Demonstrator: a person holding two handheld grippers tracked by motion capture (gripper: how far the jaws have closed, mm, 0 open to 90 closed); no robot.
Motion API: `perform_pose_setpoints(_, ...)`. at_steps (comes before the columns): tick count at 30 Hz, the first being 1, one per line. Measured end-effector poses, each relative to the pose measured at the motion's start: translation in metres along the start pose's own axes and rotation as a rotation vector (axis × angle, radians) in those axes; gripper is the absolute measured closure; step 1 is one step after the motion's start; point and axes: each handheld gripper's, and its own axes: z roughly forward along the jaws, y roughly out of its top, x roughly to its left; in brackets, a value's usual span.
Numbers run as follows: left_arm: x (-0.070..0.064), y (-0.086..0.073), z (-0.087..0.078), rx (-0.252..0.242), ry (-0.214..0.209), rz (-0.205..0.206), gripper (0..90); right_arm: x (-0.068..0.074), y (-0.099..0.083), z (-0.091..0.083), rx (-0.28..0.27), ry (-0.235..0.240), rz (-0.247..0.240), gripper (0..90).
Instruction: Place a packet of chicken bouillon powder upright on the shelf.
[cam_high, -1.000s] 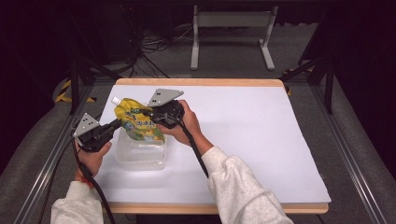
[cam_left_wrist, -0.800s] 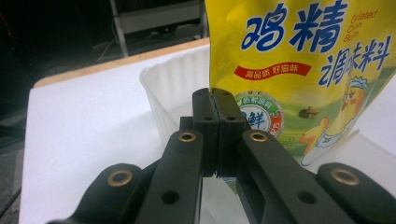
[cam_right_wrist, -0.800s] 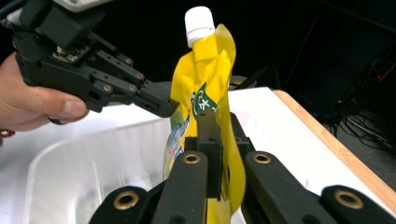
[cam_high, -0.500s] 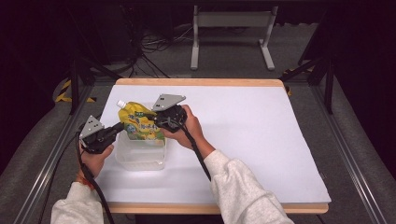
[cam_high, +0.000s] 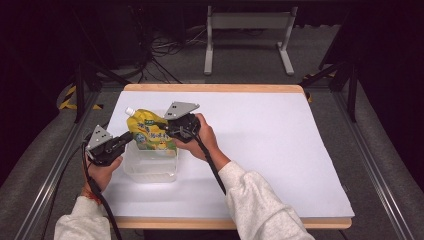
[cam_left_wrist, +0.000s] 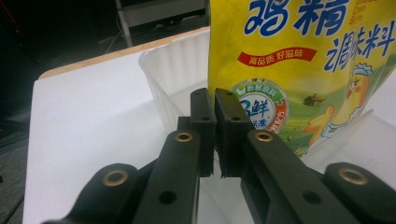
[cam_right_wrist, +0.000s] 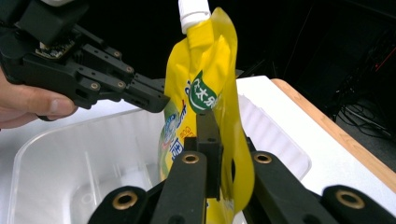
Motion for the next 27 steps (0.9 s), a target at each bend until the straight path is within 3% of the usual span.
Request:
perform_pose_setpoints(7, -0.002, 0.001, -0.003, -0.006, 0.007, -0.006, 84.6, -0.001, -0.002, 0.002, 0.032, -0.022, -0.016, 85.6)
perform_pose_setpoints(12, -0.002, 0.001, -0.005, -0.018, 0.012, -0.003, 83.8, -0.001, -0.002, -0.001, 0.027, -0.027, 0.001, 80.7)
perform_pose_setpoints(18, -0.006, 0.004, -0.010, -0.042, 0.046, 0.003, 84.8, -0.008, -0.001, -0.013, 0.017, -0.034, 0.026, 74.5)
perform_pose_setpoints(27, -0.015, 0.012, -0.025, -0.092, 0.049, 0.001, 83.9, -0.014, -0.005, -0.035, 0.008, -0.049, 0.020, 76.8)
